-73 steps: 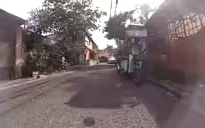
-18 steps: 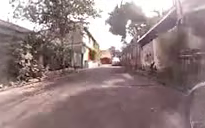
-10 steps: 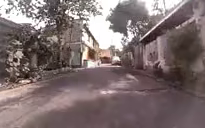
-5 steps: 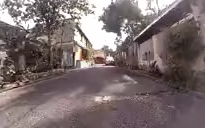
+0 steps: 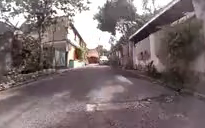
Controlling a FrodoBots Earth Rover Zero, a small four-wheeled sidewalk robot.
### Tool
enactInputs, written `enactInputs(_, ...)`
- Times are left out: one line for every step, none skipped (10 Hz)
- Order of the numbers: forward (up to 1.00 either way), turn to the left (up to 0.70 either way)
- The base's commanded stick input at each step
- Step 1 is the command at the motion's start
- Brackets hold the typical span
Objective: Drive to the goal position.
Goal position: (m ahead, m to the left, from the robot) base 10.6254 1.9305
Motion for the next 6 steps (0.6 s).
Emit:
enactInputs(0.70, 0.00)
enactInputs(0.70, 0.00)
enactInputs(0.70, 0.00)
enactInputs(0.70, 0.00)
enactInputs(0.70, 0.00)
enactInputs(0.70, 0.20)
